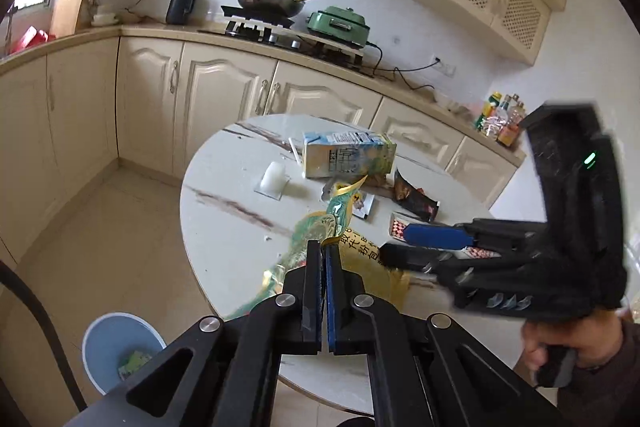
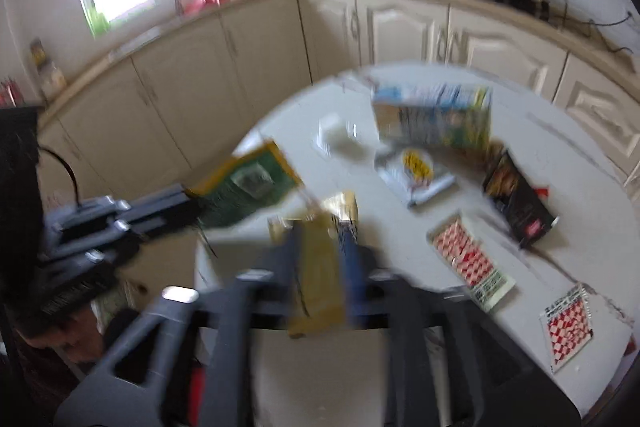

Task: Collect trash
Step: 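Carry both packets over the blue bucket and open both grippers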

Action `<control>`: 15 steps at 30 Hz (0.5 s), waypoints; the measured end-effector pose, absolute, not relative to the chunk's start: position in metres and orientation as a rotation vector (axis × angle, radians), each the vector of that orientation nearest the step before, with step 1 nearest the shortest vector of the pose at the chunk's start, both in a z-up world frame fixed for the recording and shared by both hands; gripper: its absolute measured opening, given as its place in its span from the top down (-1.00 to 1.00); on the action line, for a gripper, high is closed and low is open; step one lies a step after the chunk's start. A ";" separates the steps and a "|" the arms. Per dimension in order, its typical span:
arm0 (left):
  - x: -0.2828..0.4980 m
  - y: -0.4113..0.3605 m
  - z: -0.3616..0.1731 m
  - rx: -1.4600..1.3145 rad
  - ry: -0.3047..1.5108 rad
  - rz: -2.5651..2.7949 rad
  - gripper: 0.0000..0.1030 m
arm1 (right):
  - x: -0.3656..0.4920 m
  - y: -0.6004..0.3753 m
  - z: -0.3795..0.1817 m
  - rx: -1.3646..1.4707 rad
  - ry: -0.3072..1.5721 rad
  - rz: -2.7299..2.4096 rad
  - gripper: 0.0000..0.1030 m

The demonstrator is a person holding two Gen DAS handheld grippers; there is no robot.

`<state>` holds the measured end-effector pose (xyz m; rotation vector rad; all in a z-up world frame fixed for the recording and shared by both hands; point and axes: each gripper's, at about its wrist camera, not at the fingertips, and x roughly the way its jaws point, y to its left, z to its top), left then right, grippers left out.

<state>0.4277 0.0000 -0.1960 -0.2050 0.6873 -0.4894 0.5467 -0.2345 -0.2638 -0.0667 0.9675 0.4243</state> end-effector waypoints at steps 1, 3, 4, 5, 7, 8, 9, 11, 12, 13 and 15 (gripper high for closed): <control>0.427 0.000 -0.196 -0.202 0.683 -0.489 1.00 | 0.547 -0.234 -0.270 -0.083 0.975 0.412 0.13; 0.428 0.001 -0.194 -0.202 0.680 -0.491 1.00 | 0.551 -0.232 -0.283 -0.105 1.016 0.410 0.11; 0.428 0.000 -0.194 -0.203 0.681 -0.494 1.00 | 0.553 -0.232 -0.288 -0.106 1.021 0.414 0.04; 0.428 0.001 -0.193 -0.203 0.678 -0.490 1.00 | 0.555 -0.231 -0.293 -0.115 1.035 0.419 -0.08; 0.427 0.001 -0.192 -0.204 0.674 -0.492 1.00 | 0.560 -0.229 -0.301 -0.131 1.045 0.420 -0.09; 0.427 0.002 -0.191 -0.204 0.671 -0.491 1.00 | 0.562 -0.228 -0.303 -0.136 1.050 0.423 -0.06; 0.427 0.002 -0.193 -0.204 0.670 -0.491 1.00 | 0.565 -0.227 -0.305 -0.133 1.052 0.426 0.16; 0.427 0.005 -0.193 -0.214 0.666 -0.488 1.00 | 0.568 -0.228 -0.308 -0.123 1.050 0.443 0.43; 0.428 0.006 -0.193 -0.218 0.668 -0.493 1.00 | 0.569 -0.230 -0.309 -0.111 1.051 0.451 0.64; 0.428 0.007 -0.196 -0.221 0.665 -0.487 1.00 | 0.569 -0.231 -0.309 -0.120 1.048 0.444 0.74; 0.430 0.008 -0.197 -0.227 0.664 -0.491 1.00 | 0.569 -0.233 -0.308 -0.110 1.042 0.450 0.84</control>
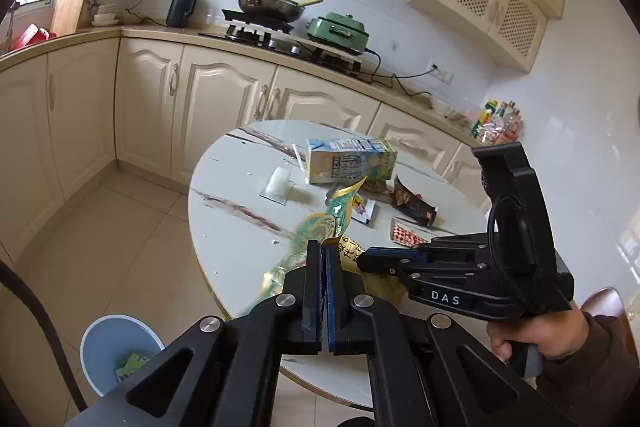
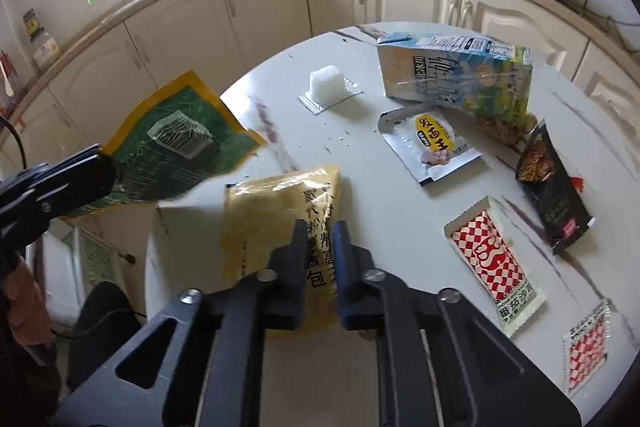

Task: Collect trash
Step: 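Carry both packets over the blue bucket and open both grippers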

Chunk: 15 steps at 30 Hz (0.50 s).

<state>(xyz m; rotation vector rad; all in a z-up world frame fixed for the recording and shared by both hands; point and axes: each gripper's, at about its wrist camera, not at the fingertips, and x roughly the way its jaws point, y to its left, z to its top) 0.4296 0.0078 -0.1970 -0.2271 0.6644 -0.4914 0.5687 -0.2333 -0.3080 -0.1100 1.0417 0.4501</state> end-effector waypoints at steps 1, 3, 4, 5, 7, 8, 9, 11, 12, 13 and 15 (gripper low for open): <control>0.430 0.009 -0.197 -0.235 0.657 -0.485 1.00 | 0.567 -0.231 -0.307 -0.123 1.035 0.445 0.84; 0.431 0.011 -0.196 -0.242 0.655 -0.493 1.00 | 0.563 -0.226 -0.301 -0.143 1.014 0.440 0.86; 0.430 0.012 -0.196 -0.246 0.653 -0.489 1.00 | 0.562 -0.224 -0.297 -0.128 1.004 0.449 0.87; 0.431 0.014 -0.195 -0.248 0.653 -0.495 1.00 | 0.562 -0.223 -0.292 -0.123 0.990 0.447 0.87; 0.430 0.015 -0.194 -0.250 0.641 -0.487 1.00 | 0.562 -0.219 -0.284 -0.127 0.972 0.442 0.87; 0.429 0.020 -0.192 -0.252 0.634 -0.484 1.00 | 0.562 -0.215 -0.278 -0.124 0.957 0.446 0.87; 0.428 0.024 -0.192 -0.255 0.625 -0.479 1.00 | 0.563 -0.210 -0.273 -0.120 0.948 0.455 0.87; 0.425 0.038 -0.187 -0.259 0.612 -0.460 1.00 | 0.564 -0.198 -0.263 -0.123 0.927 0.467 0.87; 0.424 0.047 -0.186 -0.260 0.605 -0.444 1.00 | 0.566 -0.190 -0.258 -0.118 0.921 0.482 0.87; 0.422 0.058 -0.184 -0.258 0.601 -0.429 1.00 | 0.567 -0.177 -0.252 -0.127 0.903 0.498 0.87; 0.419 0.082 -0.181 -0.261 0.590 -0.394 1.00 | 0.569 -0.152 -0.245 -0.138 0.888 0.531 0.87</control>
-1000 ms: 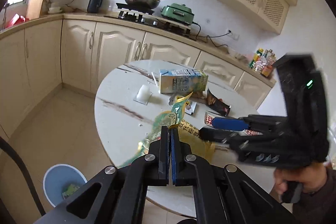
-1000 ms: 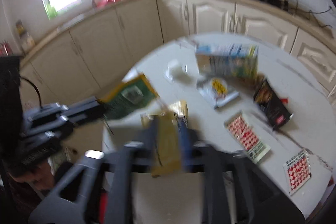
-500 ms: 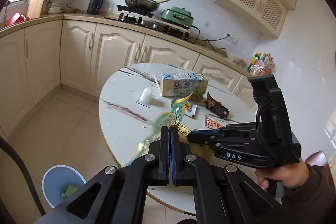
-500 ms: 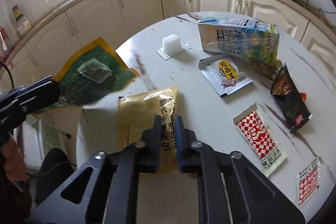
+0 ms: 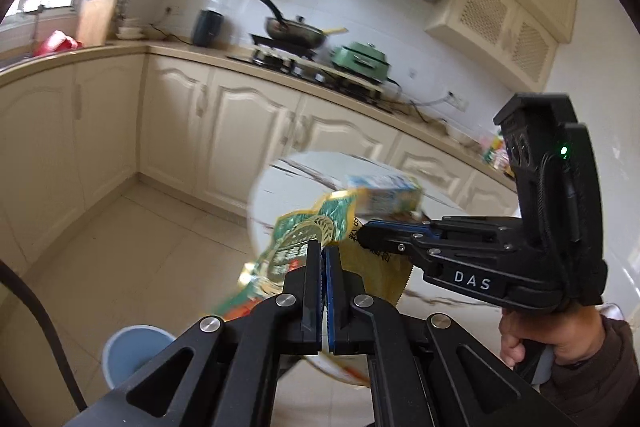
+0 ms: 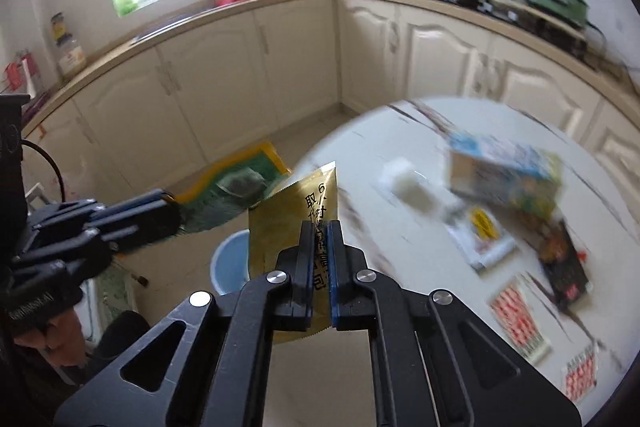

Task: Collect trash
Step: 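Carry both packets over the blue bucket and open both grippers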

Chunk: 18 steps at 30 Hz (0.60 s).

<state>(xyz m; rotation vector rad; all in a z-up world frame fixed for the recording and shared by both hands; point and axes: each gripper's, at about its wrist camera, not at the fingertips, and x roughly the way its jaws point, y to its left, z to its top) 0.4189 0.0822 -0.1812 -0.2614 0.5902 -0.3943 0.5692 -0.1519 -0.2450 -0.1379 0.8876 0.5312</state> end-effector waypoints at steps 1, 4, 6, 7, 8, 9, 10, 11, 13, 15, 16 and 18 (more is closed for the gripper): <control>0.418 0.091 -0.181 -0.263 0.588 -0.383 1.00 | 0.570 -0.141 -0.243 -0.141 0.884 0.548 0.87; 0.413 0.136 -0.181 -0.275 0.584 -0.314 1.00 | 0.576 -0.093 -0.239 -0.157 0.869 0.604 0.87; 0.413 0.158 -0.187 -0.287 0.596 -0.283 1.00 | 0.582 -0.059 -0.245 -0.161 0.869 0.641 0.87; 0.415 0.170 -0.193 -0.296 0.607 -0.268 1.00 | 0.586 -0.041 -0.252 -0.164 0.880 0.662 0.87; 0.419 0.184 -0.203 -0.311 0.624 -0.257 1.00 | 0.591 -0.018 -0.261 -0.173 0.889 0.679 0.87; 0.425 0.195 -0.214 -0.321 0.650 -0.242 1.00 | 0.593 -0.002 -0.269 -0.185 0.903 0.689 0.87; 0.430 0.204 -0.225 -0.326 0.671 -0.230 1.00 | 0.598 0.013 -0.279 -0.193 0.923 0.696 0.87; 0.435 0.211 -0.234 -0.333 0.691 -0.226 1.00 | 0.602 0.031 -0.293 -0.197 0.946 0.703 0.87; 0.448 0.227 -0.258 -0.363 0.740 -0.218 1.00 | 0.611 0.059 -0.322 -0.222 0.995 0.708 0.88; 0.466 0.242 -0.291 -0.381 0.811 -0.191 1.00 | 0.622 0.082 -0.354 -0.254 1.040 0.696 0.88; 0.472 0.246 -0.299 -0.389 0.834 -0.190 1.00 | 0.627 0.088 -0.370 -0.255 1.070 0.693 0.88; 0.486 0.254 -0.326 -0.408 0.887 -0.179 1.00 | 0.639 0.100 -0.406 -0.240 1.133 0.687 0.88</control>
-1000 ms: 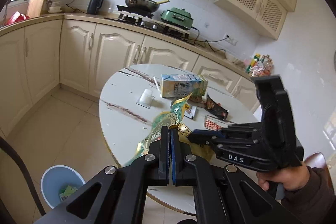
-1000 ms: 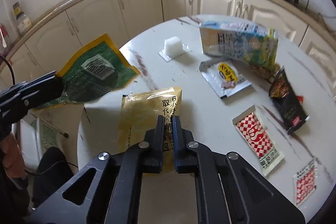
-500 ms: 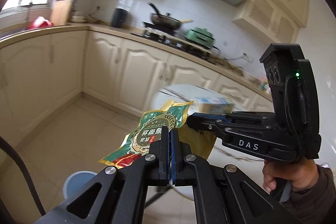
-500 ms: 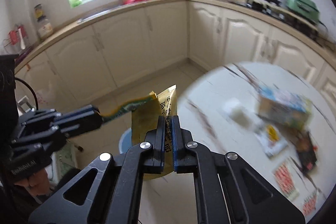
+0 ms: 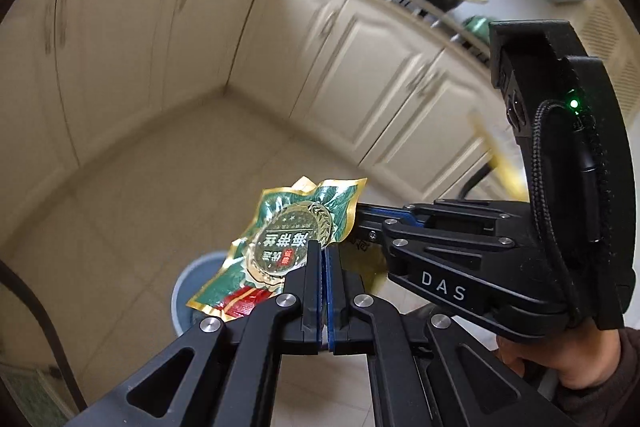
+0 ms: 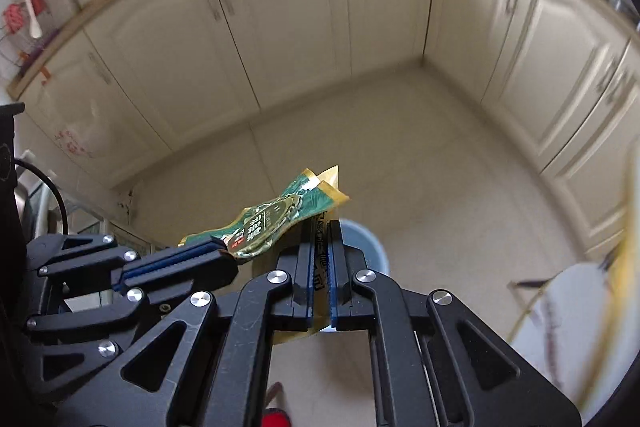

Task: Collect trash
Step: 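Carry both packets over the blue bucket and open both grippers, then move both tools back toward the table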

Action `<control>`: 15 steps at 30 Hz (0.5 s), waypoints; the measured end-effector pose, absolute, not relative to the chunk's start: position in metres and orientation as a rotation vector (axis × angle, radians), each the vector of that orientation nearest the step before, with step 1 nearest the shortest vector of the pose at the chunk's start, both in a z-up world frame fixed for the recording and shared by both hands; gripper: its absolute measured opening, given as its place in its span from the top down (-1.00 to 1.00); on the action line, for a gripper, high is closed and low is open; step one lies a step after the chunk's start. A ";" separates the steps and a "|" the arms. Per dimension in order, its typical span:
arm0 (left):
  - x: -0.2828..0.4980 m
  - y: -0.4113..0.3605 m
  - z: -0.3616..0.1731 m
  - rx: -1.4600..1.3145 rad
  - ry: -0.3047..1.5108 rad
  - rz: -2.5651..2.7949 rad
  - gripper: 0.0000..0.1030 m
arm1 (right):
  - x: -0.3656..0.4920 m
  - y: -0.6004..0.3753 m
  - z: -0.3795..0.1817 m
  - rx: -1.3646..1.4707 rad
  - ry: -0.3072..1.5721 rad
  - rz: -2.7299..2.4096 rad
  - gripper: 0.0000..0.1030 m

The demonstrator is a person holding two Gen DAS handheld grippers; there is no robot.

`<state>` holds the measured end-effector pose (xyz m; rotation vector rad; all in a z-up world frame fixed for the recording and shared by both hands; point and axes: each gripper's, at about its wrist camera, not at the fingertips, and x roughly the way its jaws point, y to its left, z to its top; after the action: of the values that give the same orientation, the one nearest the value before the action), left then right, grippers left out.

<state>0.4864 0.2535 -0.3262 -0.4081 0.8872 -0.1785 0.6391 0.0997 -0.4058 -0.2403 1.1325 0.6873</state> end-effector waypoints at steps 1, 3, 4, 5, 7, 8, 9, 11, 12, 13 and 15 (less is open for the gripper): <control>0.494 0.256 -0.339 -0.416 0.914 -0.180 1.00 | 0.646 0.104 -0.427 -0.233 1.170 0.677 0.87; 0.513 0.258 -0.365 -0.426 0.971 -0.174 1.00 | 0.654 0.110 -0.456 -0.217 1.215 0.673 0.87; 0.518 0.260 -0.371 -0.425 0.983 -0.166 1.00 | 0.659 0.113 -0.475 -0.208 1.248 0.666 0.87; 0.527 0.261 -0.384 -0.430 0.997 -0.156 1.00 | 0.661 0.113 -0.490 -0.204 1.267 0.656 0.86; 0.538 0.263 -0.396 -0.442 1.024 -0.161 1.00 | 0.667 0.113 -0.512 -0.187 1.297 0.626 0.81; 0.545 0.262 -0.402 -0.441 1.040 -0.157 1.00 | 0.671 0.110 -0.524 -0.151 1.322 0.606 0.81; 0.551 0.260 -0.405 -0.424 1.049 -0.140 1.00 | 0.673 0.107 -0.530 -0.134 1.335 0.594 0.80; 0.559 0.260 -0.406 -0.405 1.047 -0.110 0.97 | 0.672 0.100 -0.540 -0.123 1.342 0.593 0.75; 0.560 0.260 -0.407 -0.407 1.053 -0.106 0.91 | 0.671 0.096 -0.541 -0.122 1.346 0.592 0.68; 0.563 0.262 -0.407 -0.415 1.060 -0.102 0.87 | 0.671 0.095 -0.542 -0.119 1.348 0.592 0.64; 0.566 0.263 -0.405 -0.412 1.074 -0.061 0.41 | 0.675 0.086 -0.538 -0.103 1.338 0.590 0.56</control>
<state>0.5659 0.2625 -0.4047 -0.4121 1.0741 -0.0610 0.6750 0.0855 -0.5381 -0.1031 1.3379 0.5901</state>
